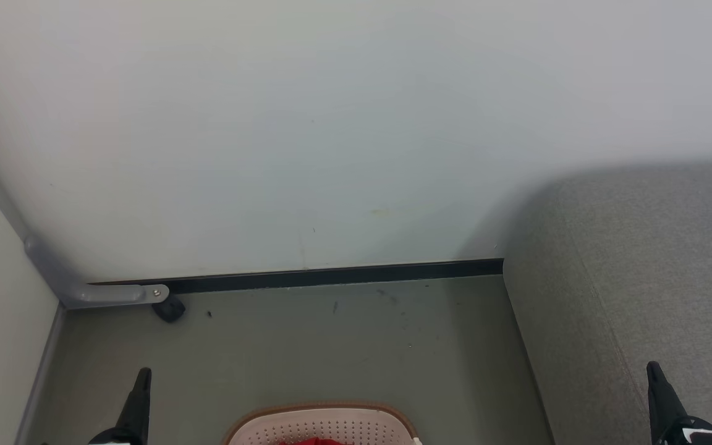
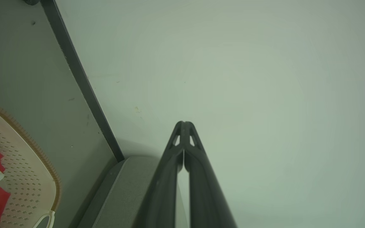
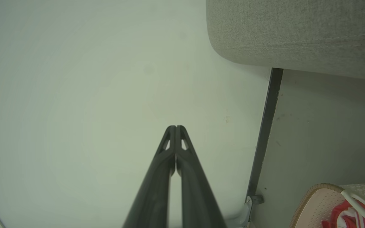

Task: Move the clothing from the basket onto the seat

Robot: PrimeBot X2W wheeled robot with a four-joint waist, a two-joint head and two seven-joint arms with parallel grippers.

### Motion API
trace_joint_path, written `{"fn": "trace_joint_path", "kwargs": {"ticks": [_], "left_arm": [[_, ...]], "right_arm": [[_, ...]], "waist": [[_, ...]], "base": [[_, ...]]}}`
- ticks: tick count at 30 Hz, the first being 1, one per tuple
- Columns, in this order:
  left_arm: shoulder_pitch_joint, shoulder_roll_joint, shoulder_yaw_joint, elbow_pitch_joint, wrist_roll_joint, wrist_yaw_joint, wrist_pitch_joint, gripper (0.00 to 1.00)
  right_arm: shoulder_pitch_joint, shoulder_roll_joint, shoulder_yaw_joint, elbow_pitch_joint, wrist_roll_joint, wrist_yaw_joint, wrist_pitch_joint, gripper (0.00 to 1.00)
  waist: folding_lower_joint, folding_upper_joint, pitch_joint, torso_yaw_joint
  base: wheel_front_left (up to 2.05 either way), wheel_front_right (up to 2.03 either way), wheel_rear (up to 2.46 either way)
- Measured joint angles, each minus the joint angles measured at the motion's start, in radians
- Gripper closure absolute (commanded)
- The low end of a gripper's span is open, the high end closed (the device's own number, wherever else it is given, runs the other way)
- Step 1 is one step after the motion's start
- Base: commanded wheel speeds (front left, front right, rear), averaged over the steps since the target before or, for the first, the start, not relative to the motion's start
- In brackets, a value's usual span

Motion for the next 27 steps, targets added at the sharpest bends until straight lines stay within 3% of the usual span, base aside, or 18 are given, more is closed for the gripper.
{"fn": "trace_joint_path", "kwargs": {"ticks": [17, 18, 27], "left_arm": [[0.011, -0.004, -0.002, 0.018, 0.0, 0.001, 0.0, 1.0], [0.022, -0.007, -0.003, 0.028, 0.0, 0.001, 0.0, 0.0], [0.047, -0.012, -0.011, 0.03, -0.002, 0.001, -0.014, 0.0]], "right_arm": [[0.01, 0.004, 0.002, 0.016, -0.001, -0.001, 0.0, 1.0], [0.019, 0.008, 0.003, 0.027, -0.001, -0.001, 0.0, 0.0], [0.041, 0.017, 0.02, 0.032, 0.0, -0.001, -0.015, 0.0]], "waist": [[0.0, 0.0, 0.0, 0.0], [0.0, 0.0, 0.0, 0.0], [0.0, 0.0, -0.001, 0.001]], "base": [[0.0, 0.0, 0.0], [0.0, 0.0, 0.0], [0.0, 0.0, 0.0]]}}
